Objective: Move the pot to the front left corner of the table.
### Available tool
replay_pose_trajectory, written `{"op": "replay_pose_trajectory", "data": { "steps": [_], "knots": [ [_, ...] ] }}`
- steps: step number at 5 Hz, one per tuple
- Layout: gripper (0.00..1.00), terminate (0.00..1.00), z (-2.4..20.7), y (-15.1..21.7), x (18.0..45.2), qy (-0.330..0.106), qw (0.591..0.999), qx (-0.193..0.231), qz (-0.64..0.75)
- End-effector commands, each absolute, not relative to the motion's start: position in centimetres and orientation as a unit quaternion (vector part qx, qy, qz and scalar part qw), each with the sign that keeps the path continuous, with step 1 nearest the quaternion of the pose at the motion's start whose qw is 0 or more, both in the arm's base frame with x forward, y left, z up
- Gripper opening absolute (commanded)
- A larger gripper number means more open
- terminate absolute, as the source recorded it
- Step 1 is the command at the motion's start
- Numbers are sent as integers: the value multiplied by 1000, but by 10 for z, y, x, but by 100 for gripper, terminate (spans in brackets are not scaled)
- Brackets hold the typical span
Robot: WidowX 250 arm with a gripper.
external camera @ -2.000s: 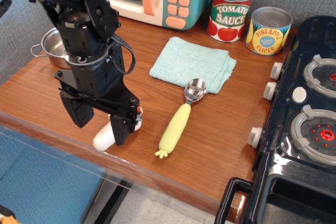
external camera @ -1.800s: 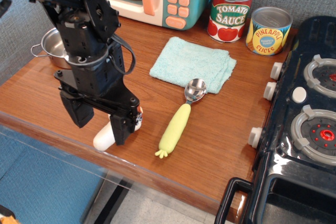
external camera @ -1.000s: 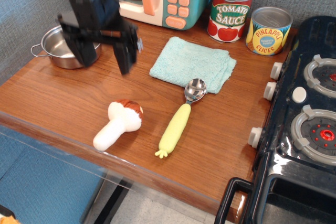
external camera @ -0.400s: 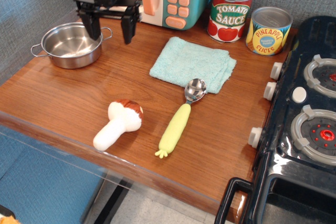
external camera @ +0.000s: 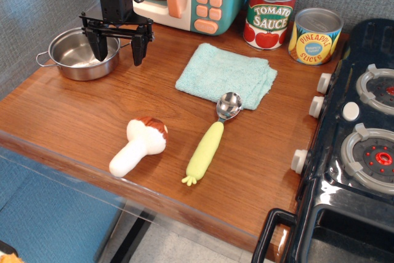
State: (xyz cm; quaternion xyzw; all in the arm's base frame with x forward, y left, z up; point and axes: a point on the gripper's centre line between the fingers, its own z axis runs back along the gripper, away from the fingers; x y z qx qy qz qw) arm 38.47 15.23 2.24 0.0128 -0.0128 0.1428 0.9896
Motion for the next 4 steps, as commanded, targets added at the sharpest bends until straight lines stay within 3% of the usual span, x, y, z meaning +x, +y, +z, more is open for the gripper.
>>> {"op": "replay_pose_trajectory", "data": {
  "steps": [1,3,4],
  "knots": [
    [0,0,48,162,383,-49,989,21,136],
    [0,0,74,164,382,-80,986,15,147],
    [0,0,111,156,371,-110,980,-1,165]
  ]
}}
